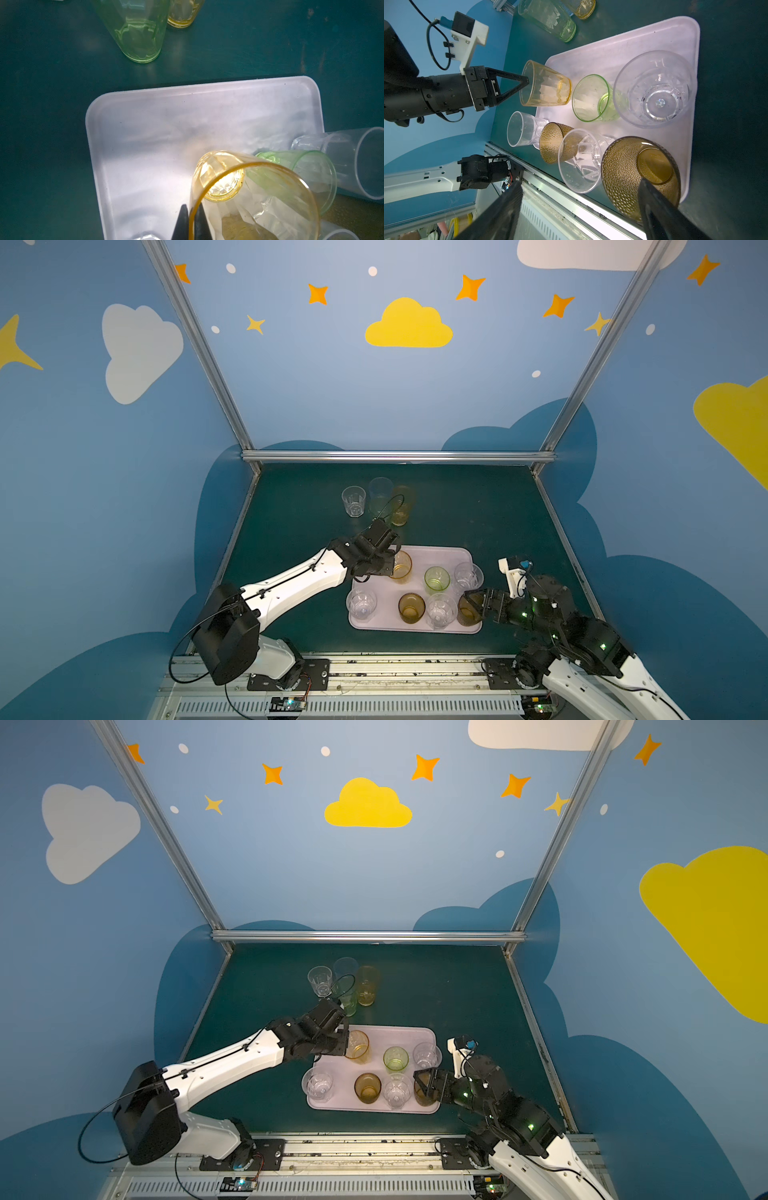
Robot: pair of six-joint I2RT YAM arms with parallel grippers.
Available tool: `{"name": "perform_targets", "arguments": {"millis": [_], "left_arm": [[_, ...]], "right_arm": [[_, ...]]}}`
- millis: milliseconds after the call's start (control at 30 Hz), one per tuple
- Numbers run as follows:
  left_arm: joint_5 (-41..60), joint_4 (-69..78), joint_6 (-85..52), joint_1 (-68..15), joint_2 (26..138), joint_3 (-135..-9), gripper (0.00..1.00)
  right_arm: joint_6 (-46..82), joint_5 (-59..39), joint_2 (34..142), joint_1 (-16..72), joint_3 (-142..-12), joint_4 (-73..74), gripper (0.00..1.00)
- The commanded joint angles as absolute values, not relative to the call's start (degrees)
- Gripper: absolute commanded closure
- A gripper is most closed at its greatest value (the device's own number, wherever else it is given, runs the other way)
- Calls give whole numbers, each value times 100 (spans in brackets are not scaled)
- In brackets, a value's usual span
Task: Place the glasses into the tray
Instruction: 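Carry the amber glass with the left gripper over the tray, then lower the amber glass onto the tray beside the green glass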
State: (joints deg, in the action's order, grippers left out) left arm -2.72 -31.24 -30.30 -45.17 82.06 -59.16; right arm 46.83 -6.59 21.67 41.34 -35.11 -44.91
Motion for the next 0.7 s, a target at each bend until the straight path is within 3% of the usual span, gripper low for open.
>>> {"name": "perform_targets", "arguments": {"millis": [0,667], "left_arm": [[-286,-2905,-3088,-4561,8268,-5976,96],[-369,-3089,-3072,-4853,8831,-6266,96]], "right_arm": [[4752,-594,2090,4122,-3436,-4630,14],[4834,-470,1959,4118,-3401,-4684,14]]}}
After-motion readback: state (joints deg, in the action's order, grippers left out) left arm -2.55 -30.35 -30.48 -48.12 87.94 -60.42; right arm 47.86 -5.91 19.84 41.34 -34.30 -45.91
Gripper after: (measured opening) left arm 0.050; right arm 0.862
